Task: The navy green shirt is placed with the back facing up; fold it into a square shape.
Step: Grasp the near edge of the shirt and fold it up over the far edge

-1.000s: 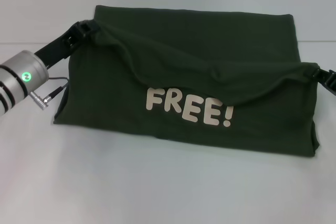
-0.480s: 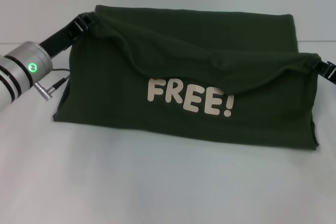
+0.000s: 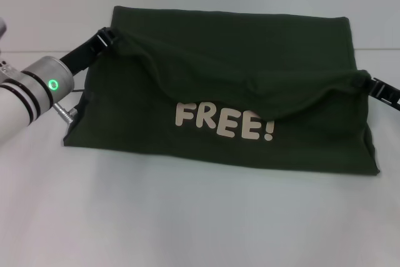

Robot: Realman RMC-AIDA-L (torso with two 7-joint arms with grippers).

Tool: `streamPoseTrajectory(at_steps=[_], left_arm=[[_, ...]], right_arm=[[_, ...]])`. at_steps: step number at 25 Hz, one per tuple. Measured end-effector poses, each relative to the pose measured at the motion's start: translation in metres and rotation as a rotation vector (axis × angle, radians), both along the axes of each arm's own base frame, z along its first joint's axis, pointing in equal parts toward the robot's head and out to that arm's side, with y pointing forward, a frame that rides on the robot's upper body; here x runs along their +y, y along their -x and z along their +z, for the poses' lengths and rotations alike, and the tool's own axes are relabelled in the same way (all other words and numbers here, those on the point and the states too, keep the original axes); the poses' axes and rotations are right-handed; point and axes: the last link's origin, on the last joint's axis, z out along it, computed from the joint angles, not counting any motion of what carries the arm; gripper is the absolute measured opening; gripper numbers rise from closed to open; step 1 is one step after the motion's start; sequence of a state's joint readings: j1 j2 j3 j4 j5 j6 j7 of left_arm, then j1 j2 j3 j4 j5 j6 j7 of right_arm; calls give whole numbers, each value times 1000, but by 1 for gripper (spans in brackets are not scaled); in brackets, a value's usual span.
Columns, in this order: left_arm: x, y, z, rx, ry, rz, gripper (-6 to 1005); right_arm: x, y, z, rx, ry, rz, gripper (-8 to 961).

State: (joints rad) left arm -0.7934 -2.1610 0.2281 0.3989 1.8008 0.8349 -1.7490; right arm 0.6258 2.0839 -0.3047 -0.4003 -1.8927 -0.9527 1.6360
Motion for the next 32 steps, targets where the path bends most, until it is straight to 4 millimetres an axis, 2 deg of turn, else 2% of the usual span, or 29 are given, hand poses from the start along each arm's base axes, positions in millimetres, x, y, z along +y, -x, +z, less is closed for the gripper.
streamPoseTrajectory(at_steps=[2,6,14,18,19,25,28,32], left_arm=[[0,-1,-3,22,5,-4,20],[1,-1,-9,78,0,-20,87],[-3,13,-11,65,-14,56,260],[-9,28,-7,74,-18,99,349],[-11,31,-7,82,-13,105,400],[-15,36,-13,107,38,99,694],[-22,40,-5,88,94,57,828],[-33,47,16,81,249,-18,859]], right_arm=[[1,2,-2,-14,13,10,115],[1,3,-3,-19,19,15,136],[-10,-4,-1,16,27,14,371],[-20,-6,1,48,34,40,575],[-23,-7,2,54,37,48,626],[-34,-9,2,73,57,73,790],[-43,-9,4,65,106,129,791],[-70,-9,12,49,211,271,789]])
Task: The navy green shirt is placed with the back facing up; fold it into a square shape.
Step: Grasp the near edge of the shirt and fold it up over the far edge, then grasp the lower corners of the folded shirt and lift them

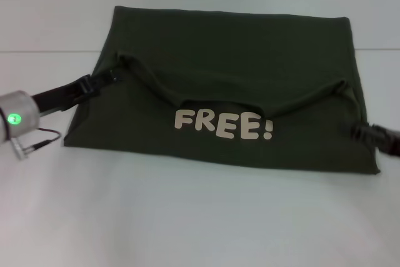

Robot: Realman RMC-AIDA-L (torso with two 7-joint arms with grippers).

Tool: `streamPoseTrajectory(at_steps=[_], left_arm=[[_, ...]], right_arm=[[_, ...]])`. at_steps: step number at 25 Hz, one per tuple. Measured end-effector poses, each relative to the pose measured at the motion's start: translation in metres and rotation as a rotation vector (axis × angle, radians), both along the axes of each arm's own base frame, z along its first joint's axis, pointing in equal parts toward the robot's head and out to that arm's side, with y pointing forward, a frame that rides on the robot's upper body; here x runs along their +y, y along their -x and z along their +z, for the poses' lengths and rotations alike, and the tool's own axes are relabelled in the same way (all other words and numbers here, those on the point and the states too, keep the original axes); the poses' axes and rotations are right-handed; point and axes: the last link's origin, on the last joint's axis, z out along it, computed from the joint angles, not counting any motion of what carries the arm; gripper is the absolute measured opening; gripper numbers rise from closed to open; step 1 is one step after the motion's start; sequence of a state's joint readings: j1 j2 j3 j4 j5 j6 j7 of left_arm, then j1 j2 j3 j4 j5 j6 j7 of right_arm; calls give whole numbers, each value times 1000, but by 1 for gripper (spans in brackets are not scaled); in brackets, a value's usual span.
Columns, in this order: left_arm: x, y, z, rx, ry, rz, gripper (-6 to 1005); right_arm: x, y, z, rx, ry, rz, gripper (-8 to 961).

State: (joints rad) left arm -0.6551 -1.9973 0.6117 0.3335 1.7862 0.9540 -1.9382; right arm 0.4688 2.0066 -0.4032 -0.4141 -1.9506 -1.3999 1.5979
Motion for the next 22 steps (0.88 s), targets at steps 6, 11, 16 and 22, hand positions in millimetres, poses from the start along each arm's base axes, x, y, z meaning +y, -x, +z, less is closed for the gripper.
streamPoseTrajectory(at_steps=[6,11,16,22], left_arm=[[-6,2,38,136,153,-93,858],[-5,-1,46,324,205,-193,857],[-6,4,44,450,206,-262,856],[-12,12,37,528,233,-292,856]], right_arm=[[-44,-2,-1,-101,71,275,784],[-64,0,-12,-141,46,403,778],[-71,1,-25,-160,64,430,777],[-69,5,-30,-158,81,440,778]])
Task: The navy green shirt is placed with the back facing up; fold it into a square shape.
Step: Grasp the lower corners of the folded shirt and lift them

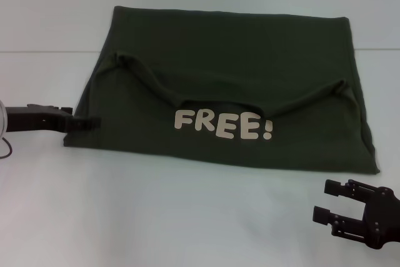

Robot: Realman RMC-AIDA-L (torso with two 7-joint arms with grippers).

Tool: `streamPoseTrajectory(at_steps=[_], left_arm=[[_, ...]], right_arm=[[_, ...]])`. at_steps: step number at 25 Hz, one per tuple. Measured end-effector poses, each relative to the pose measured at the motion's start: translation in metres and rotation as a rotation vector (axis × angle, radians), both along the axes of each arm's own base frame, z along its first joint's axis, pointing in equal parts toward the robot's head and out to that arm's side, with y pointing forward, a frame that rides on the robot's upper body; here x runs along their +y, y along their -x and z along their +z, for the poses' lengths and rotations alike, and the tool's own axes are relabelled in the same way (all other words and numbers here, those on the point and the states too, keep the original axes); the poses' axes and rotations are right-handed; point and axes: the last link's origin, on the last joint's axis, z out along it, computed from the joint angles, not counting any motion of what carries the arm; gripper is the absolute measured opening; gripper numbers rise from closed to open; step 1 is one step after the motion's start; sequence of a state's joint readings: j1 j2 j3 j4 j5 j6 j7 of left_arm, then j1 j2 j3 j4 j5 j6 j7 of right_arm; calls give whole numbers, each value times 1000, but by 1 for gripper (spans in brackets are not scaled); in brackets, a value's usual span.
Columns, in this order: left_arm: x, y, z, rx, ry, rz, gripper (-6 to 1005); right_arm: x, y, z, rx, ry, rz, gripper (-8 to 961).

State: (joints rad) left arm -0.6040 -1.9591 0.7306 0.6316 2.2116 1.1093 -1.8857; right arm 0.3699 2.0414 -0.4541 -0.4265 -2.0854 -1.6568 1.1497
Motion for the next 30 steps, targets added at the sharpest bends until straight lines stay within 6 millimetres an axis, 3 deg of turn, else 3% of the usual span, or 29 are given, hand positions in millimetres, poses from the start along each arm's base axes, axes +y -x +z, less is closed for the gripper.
streamPoseTrajectory(at_steps=[30], left_arm=[[-9,11,-28,64,-16,11,851]], right_arm=[[4,2,-5,-1,3,-5,777]])
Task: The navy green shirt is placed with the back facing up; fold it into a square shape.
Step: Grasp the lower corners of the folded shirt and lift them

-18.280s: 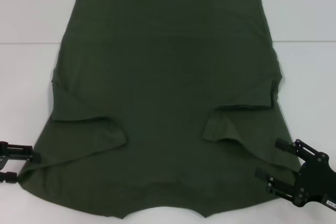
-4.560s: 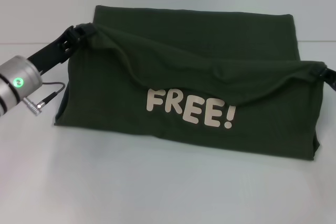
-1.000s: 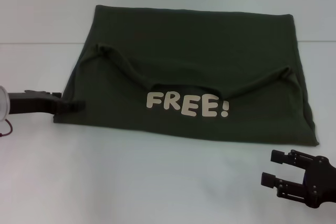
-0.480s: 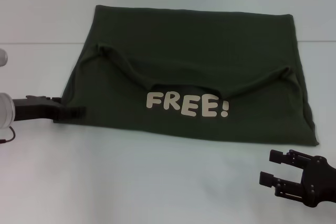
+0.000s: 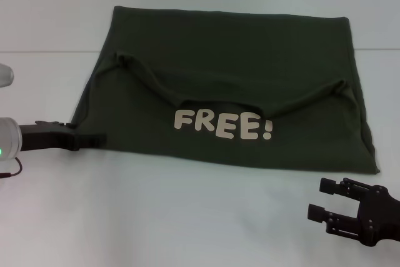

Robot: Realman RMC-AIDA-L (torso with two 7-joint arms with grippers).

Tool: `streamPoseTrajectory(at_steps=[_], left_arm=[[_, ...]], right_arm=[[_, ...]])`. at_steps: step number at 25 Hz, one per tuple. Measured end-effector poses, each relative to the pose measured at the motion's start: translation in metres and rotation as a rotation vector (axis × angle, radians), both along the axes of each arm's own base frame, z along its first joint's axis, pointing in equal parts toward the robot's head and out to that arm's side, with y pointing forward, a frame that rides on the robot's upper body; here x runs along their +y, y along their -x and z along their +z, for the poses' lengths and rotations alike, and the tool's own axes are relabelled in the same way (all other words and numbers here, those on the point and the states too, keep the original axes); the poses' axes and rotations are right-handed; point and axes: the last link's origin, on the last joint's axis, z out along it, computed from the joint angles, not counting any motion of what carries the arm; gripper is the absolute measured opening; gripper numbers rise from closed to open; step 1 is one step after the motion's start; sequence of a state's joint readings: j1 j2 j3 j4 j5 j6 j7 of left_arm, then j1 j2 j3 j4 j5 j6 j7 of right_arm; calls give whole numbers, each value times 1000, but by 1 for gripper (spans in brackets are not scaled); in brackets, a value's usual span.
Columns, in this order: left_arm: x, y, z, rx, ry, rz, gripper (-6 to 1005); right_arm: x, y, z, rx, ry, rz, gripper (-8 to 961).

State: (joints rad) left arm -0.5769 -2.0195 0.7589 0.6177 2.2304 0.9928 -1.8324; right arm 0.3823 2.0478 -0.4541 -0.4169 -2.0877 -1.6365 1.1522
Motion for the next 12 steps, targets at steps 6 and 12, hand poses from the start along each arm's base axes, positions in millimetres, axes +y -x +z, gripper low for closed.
streamPoseTrajectory(at_steps=[6,12], left_arm=[[-2,-4,-2,-20,24,-7,850],[-4,-6,-3,-40,44,-8,849]], right_arm=[[0,0,-1,2,1,-2,777],[0,0,-2,3,2,-3,778]])
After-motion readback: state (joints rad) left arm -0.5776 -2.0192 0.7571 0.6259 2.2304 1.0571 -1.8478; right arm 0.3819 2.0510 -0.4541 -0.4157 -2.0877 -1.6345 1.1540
